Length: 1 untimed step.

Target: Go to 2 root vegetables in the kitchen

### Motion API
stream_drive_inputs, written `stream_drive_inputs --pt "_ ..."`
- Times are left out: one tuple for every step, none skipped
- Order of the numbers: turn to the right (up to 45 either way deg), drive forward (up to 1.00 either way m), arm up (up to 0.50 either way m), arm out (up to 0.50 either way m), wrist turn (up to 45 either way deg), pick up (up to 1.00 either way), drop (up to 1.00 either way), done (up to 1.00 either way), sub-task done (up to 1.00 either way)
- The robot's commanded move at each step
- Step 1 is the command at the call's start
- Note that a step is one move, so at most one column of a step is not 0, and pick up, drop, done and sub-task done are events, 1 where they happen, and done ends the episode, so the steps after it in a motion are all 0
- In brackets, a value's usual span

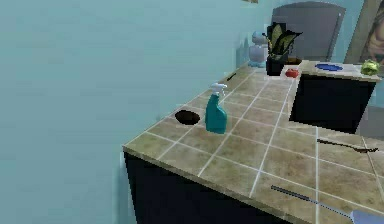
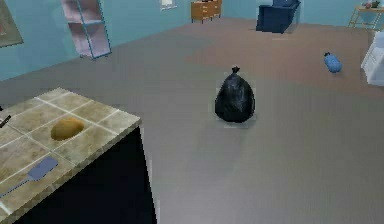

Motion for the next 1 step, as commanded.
stream_drive_inputs --pt "0.0 0.0 0.0 0.0 0.0 0.0 0.0 1.0 0.0"
